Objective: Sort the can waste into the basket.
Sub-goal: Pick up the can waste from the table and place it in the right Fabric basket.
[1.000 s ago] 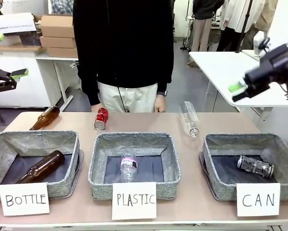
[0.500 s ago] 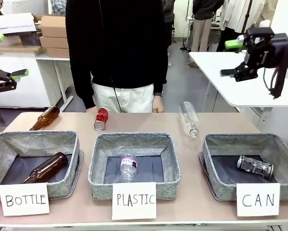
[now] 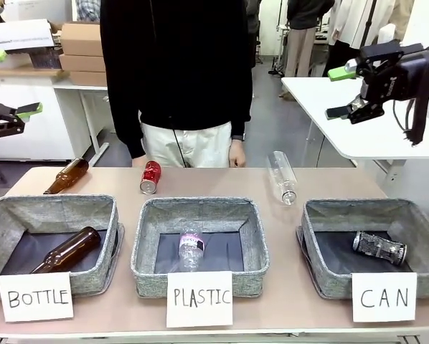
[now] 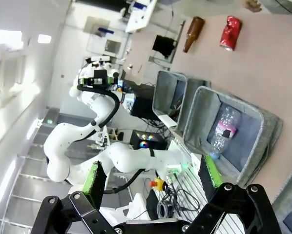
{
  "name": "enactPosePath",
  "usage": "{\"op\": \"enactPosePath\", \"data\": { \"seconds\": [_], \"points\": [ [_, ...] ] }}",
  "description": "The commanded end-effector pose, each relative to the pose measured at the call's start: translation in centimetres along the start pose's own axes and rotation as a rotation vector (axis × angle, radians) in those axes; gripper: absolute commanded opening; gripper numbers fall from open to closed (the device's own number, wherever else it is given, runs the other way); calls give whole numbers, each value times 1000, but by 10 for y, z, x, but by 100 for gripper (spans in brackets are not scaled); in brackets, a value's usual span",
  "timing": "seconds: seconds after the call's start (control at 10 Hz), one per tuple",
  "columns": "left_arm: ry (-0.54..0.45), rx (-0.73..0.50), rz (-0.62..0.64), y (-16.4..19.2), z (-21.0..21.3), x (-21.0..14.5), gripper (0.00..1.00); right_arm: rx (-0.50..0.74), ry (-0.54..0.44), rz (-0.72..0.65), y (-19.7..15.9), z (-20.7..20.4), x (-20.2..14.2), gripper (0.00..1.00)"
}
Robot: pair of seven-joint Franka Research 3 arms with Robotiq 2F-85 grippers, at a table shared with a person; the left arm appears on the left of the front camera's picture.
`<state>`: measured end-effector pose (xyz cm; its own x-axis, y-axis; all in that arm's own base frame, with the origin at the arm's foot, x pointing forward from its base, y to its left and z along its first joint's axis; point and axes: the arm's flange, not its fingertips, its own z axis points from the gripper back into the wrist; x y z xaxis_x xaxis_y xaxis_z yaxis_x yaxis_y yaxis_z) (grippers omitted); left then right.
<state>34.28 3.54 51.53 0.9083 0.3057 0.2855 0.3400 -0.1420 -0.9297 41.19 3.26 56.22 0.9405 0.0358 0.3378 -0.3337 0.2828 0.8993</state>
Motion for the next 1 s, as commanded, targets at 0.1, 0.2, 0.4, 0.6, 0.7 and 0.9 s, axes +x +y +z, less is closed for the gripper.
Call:
{"op": "enactPosePath", "data": {
  "seconds": [0.1,0.2,0.4,0.6,0.7,0.9],
  "points": [
    [-4,-20,-12,-2,-3,-1,100,-9,-11,15,-3,1,-3,100],
    [-4,-20,-12,-2,-3,-1,100,-9,-11,15,-3,1,-3,100],
    [-4,-20,-12,-2,-3,-1,100,-9,-11,15,-3,1,-3,100],
    [-4,-20,-12,-2,-3,-1,100,-9,-11,15,-3,1,-3,100],
    [-4,-20,-12,-2,-3,-1,100,-9,-11,15,-3,1,-3,100],
    [-1,257,-50,2,-12,16,100,-9,-11,15,-3,1,-3,100]
  ]
}}
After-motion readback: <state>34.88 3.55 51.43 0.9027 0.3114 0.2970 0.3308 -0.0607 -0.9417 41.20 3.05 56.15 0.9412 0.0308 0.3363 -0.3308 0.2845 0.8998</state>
